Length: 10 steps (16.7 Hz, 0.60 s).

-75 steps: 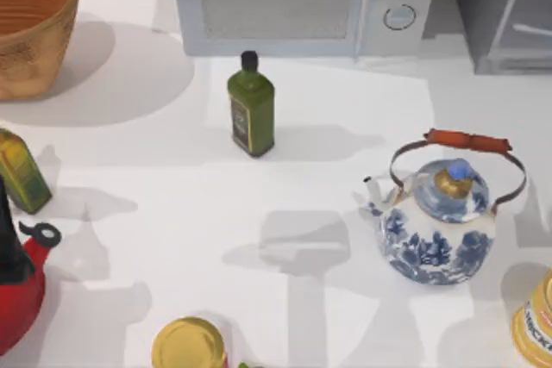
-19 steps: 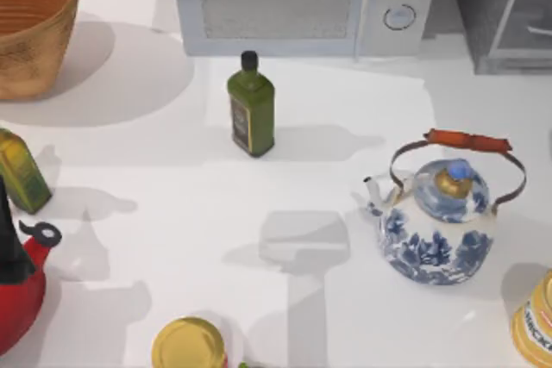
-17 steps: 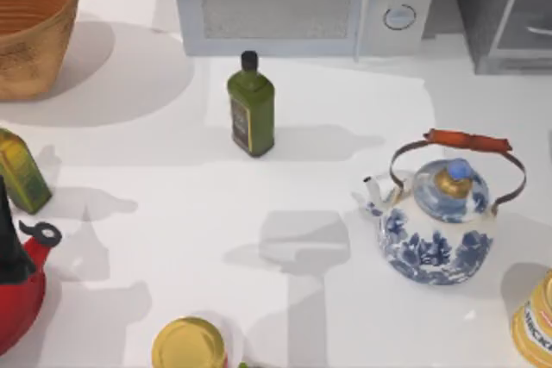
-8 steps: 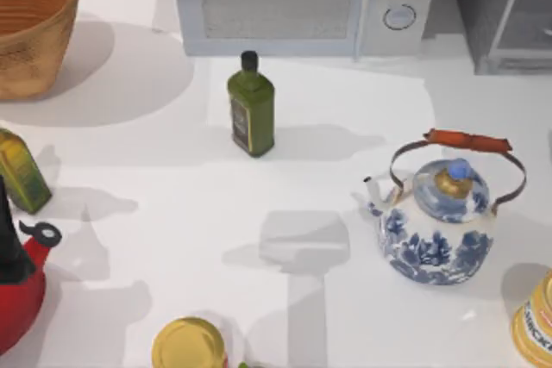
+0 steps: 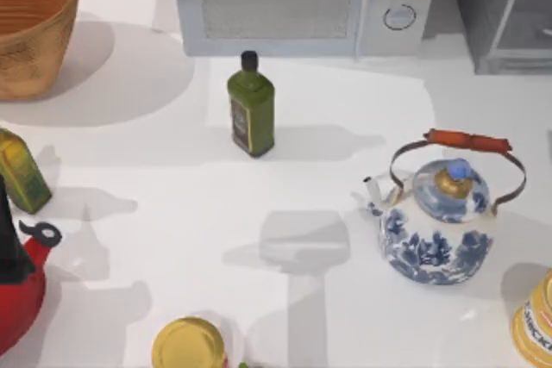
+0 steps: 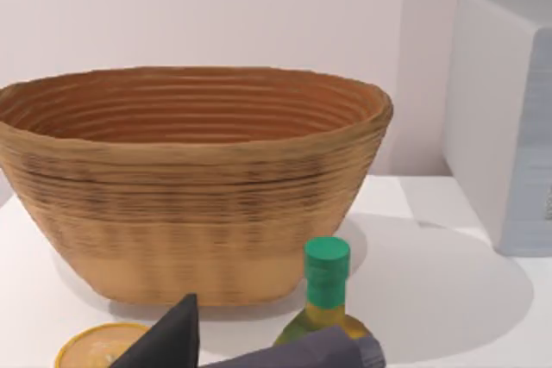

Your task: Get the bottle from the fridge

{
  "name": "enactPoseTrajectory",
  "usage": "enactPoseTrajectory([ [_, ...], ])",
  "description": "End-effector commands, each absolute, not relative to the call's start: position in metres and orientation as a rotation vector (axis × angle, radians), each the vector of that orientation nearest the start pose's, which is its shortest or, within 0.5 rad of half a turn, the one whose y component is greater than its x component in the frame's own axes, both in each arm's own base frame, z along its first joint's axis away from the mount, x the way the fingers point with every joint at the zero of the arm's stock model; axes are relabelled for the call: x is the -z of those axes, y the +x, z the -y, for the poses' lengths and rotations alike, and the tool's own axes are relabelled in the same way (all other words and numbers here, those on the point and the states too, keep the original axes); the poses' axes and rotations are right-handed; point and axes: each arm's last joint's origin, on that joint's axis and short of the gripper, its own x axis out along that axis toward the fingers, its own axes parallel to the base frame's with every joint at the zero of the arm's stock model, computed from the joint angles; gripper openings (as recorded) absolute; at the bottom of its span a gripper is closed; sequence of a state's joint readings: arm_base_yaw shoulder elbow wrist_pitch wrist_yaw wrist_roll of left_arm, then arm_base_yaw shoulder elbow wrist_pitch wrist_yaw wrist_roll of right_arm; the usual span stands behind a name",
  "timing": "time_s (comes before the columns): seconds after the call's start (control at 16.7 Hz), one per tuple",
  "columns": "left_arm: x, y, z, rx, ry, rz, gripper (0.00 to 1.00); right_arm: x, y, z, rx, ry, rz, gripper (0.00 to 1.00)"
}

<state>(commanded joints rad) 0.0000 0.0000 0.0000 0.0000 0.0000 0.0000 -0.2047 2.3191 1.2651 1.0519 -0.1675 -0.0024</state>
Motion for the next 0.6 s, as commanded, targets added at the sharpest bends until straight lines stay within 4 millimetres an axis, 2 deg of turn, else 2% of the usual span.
enactPoseTrajectory([
  [0.42, -0.160, 0.106, 0.001, 0.000, 0.000, 0.000, 1.00, -0.111, 0.468, 0.088, 0.013, -0.012, -0.004, 0.00],
  [0.6, -0.160, 0.106, 0.001, 0.000, 0.000, 0.000, 1.00, -0.129, 0.469, 0.088, 0.013, -0.012, -0.005, 0.00],
])
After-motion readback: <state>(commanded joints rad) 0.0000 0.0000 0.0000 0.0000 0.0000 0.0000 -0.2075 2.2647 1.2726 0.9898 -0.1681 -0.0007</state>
